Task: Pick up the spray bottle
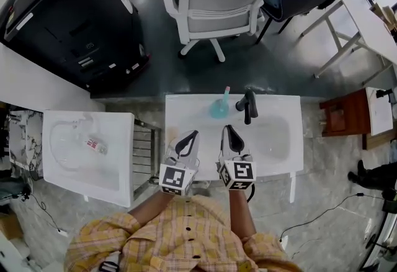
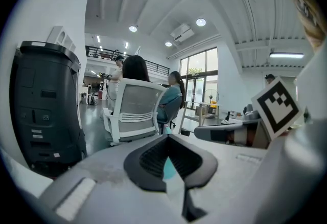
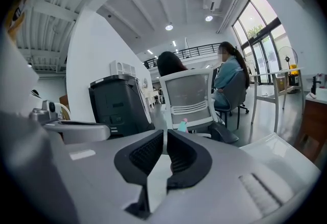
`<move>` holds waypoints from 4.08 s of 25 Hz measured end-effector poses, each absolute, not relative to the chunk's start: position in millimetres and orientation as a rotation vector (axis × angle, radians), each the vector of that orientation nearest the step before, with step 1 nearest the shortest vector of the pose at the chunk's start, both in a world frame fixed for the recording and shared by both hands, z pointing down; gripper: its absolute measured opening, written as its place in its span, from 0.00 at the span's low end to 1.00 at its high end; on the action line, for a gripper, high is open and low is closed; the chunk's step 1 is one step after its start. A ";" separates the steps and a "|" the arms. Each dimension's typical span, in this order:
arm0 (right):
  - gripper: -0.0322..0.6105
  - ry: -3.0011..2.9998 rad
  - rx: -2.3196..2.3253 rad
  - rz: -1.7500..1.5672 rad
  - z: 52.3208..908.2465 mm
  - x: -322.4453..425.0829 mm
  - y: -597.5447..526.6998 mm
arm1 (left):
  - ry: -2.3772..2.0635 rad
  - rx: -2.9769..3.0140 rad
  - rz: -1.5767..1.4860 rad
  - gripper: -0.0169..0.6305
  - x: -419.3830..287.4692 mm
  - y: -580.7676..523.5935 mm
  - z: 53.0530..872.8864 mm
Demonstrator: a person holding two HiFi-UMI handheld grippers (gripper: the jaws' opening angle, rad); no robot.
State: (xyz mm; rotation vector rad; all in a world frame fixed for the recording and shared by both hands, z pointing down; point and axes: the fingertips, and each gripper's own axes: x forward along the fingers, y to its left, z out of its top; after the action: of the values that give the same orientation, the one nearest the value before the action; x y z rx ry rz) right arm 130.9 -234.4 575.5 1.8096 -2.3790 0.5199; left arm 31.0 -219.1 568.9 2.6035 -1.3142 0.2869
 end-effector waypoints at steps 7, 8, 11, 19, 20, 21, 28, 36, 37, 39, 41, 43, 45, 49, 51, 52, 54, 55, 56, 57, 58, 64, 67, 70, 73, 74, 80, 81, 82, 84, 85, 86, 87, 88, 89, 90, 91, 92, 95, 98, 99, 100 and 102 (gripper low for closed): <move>0.18 -2.327 1.854 0.514 592.2 129.4 -264.4 | -1.290 2.598 0.300 0.03 26.9 -237.0 575.9; 0.19 -2.319 1.857 0.513 595.4 129.2 -268.7 | -1.287 2.597 0.300 0.03 26.6 -239.3 577.5; 0.25 -2.292 1.869 0.516 606.0 129.1 -279.6 | -1.275 2.596 0.302 0.03 25.9 -243.4 581.5; 0.34 -2.230 1.871 0.515 634.2 129.3 -306.3 | -1.247 2.593 0.335 0.03 25.3 -249.0 593.2; 0.34 -2.225 1.870 0.520 638.0 128.6 -309.6 | -1.245 2.591 0.337 0.03 24.6 -249.8 594.8; 0.34 -2.220 1.870 0.527 641.5 127.9 -312.7 | -1.244 2.589 0.340 0.03 23.9 -250.6 596.3; 0.34 -2.145 1.916 0.537 661.9 130.9 -329.7 | -1.242 2.580 0.351 0.03 18.8 -254.4 602.8; 0.34 -2.090 1.933 0.515 673.1 131.7 -343.2 | -1.240 2.570 0.356 0.03 10.7 -256.7 606.4; 0.34 -2.081 1.934 0.511 674.0 132.0 -343.9 | -1.239 2.569 0.355 0.03 10.5 -256.6 606.8; 0.32 -2.058 1.931 0.504 678.0 132.9 -344.2 | -1.237 2.567 0.354 0.03 10.1 -256.7 608.0; 0.29 -2.037 1.928 0.498 682.2 134.1 -343.8 | -1.234 2.566 0.354 0.03 9.8 -257.2 608.4; 0.29 -2.030 1.925 0.492 683.5 134.1 -343.9 | -1.232 2.567 0.354 0.03 8.7 -258.0 607.8; 0.28 -2.032 1.917 0.472 682.4 132.6 -344.6 | -1.235 2.565 0.352 0.03 6.9 -259.0 607.4; 0.27 -2.043 1.897 0.447 680.0 131.4 -345.2 | -1.241 2.562 0.348 0.03 4.5 -259.8 607.1; 0.27 -2.049 1.888 0.443 679.8 130.0 -344.6 | -1.244 2.561 0.345 0.03 3.4 -259.2 606.8; 0.27 -2.050 1.885 0.442 679.5 129.5 -344.0 | -1.245 2.560 0.343 0.03 2.9 -258.8 606.4; 0.27 -2.055 1.885 0.438 677.7 128.7 -342.9 | -1.249 2.560 0.337 0.03 2.0 -258.0 605.4; 0.27 -2.059 1.884 0.433 676.5 128.1 -342.4 | -1.251 2.561 0.336 0.03 1.5 -257.5 605.2; 0.27 -2.063 1.884 0.429 675.1 127.3 -341.5 | -1.252 2.562 0.335 0.03 1.0 -256.5 605.0; 0.27 -2.069 1.882 0.426 673.6 126.5 -340.3 | -1.254 2.562 0.335 0.03 0.6 -255.1 604.9; 0.27 -2.074 1.881 0.423 672.0 125.9 -339.0 | -1.255 2.562 0.332 0.03 0.5 -253.5 604.5; 0.27 -2.101 1.872 0.414 658.6 124.0 -333.5 | -1.272 2.568 0.311 0.03 -0.5 -249.6 596.1; 0.27 -2.117 1.873 0.423 651.1 122.4 -329.5 | -1.282 2.570 0.302 0.03 -3.1 -246.3 591.4; 0.27 -2.137 1.871 0.421 642.1 119.3 -325.2 | -1.293 2.572 0.285 0.03 -7.1 -242.4 586.5; 0.27 -2.162 1.866 0.426 632.0 119.0 -320.4 | -1.309 2.574 0.271 0.03 -8.3 -238.9 580.6; 0.27 -2.172 1.866 0.425 627.7 119.3 -318.9 | -1.315 2.574 0.268 0.03 -8.2 -237.5 578.4; 0.27 -2.222 1.843 0.427 605.4 116.5 -306.3 | -1.348 2.571 0.245 0.03 -10.2 -229.6 564.4; 0.27 -2.230 1.836 0.424 601.5 115.0 -303.7 | -1.354 2.567 0.241 0.03 -11.0 -228.0 562.5; 0.27 -2.238 1.829 0.419 597.6 113.5 -301.1 | -1.360 2.564 0.237 0.03 -11.8 -226.5 560.9; 0.27 -2.254 1.816 0.417 591.6 111.4 -295.7 | -1.370 2.562 0.232 0.03 -12.9 -223.8 558.3; 0.27 -2.260 1.812 0.420 589.3 110.8 -292.8 | -1.374 2.562 0.229 0.03 -13.5 -222.5 556.9; 0.27 -2.266 1.808 0.420 586.7 110.3 -290.0 | -1.379 2.563 0.226 0.03 -14.2 -221.4 555.3; 0.27 -2.271 1.805 0.417 583.5 109.7 -287.5 | -1.383 2.564 0.223 0.03 -15.1 -220.5 553.5; 0.27 -2.277 1.801 0.412 579.9 109.0 -285.1 | -1.388 2.565 0.219 0.03 -16.1 -219.7 551.5; 0.27 -2.283 1.797 0.410 576.0 108.2 -282.9 | -1.394 2.565 0.216 0.03 -17.2 -219.0 549.5; 0.27 -2.293 1.795 0.409 572.0 107.3 -280.9 | -1.399 2.565 0.213 0.03 -18.3 -218.6 547.5; 0.27 -2.302 1.792 0.408 567.9 106.6 -279.0 | -1.405 2.566 0.209 0.03 -19.0 -218.4 545.3; 0.27 -2.311 1.789 0.406 564.0 106.0 -276.9 | -1.410 2.567 0.203 0.03 -19.2 -218.1 542.9; 0.27 -2.335 1.778 0.396 553.6 105.3 -268.1 | -1.419 2.564 0.176 0.03 -18.1 -215.8 534.6; 0.27 -2.361 1.774 0.399 543.2 105.7 -258.7 | -1.430 2.563 0.168 0.03 -18.2 -212.9 528.6; 0.27 -2.370 1.773 0.397 539.1 105.5 -256.2 | -1.433 2.565 0.166 0.03 -18.4 -212.2 526.7; 0.27 -2.378 1.771 0.392 534.9 105.1 -253.8 | -1.435 2.568 0.163 0.03 -18.7 -211.6 524.7; 0.27 -2.390 1.768 0.379 527.6 104.2 -248.8 | -1.441 2.573 0.156 0.03 -19.7 -210.6 521.4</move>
State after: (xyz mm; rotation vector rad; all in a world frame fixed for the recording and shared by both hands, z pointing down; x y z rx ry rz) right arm 104.2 -248.8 527.6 1.7683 -2.3903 0.3788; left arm -19.7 -210.6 521.4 2.5727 -1.4409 0.1564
